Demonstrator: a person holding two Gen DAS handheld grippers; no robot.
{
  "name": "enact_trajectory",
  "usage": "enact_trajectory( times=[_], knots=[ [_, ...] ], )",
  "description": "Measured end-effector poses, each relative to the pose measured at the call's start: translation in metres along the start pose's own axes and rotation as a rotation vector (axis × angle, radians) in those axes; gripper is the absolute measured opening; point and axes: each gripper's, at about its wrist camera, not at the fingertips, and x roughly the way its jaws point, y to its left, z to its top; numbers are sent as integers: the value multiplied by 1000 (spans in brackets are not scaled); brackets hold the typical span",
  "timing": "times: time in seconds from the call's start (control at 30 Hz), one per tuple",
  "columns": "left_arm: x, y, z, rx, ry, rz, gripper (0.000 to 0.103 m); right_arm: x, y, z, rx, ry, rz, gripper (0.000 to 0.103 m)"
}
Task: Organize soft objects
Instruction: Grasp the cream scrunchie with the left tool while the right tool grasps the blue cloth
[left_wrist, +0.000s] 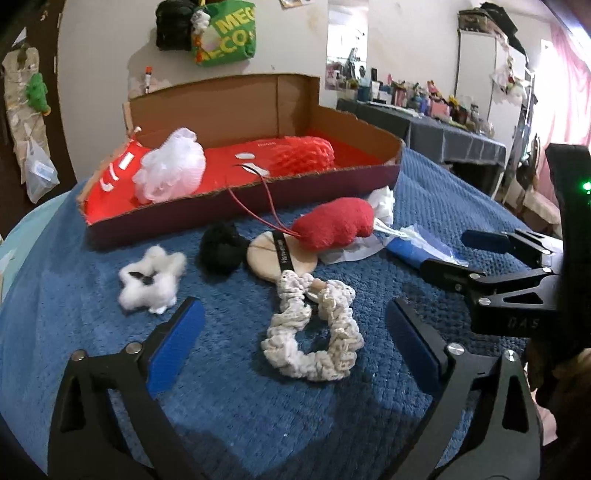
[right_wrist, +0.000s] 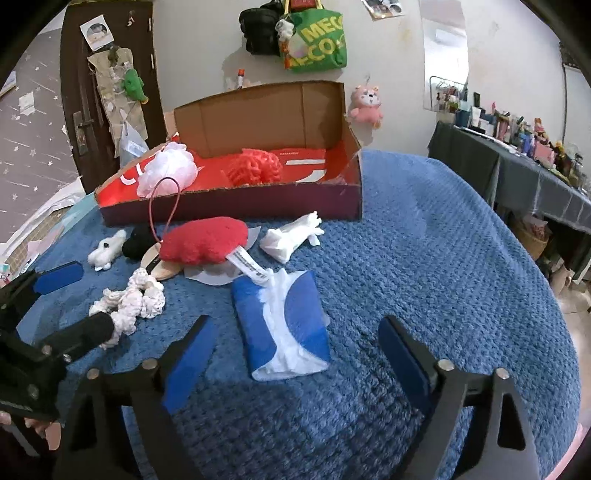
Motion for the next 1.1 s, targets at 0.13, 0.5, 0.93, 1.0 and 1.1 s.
enact_trajectory(
  times=[0.13, 0.5, 0.93, 1.0, 1.1],
  knots=[
    [14, -2, 2, 2, 61, -22, 81, 6, 1, 3, -29, 23, 15, 84],
    [18, -7, 6, 7, 88, -93, 30, 6, 11, 4, -87, 18, 46, 37],
    [-19, 2, 10, 21, 6, -104, 29, -22, 27, 10, -68, -57, 71, 33],
    [-22, 3, 10, 21, 3, -103, 29, -24, 31, 10, -64, -61, 75, 33],
    [-24, 4, 8, 21, 0, -103, 29, -26, 34, 8, -59, -65, 75, 33]
  ],
)
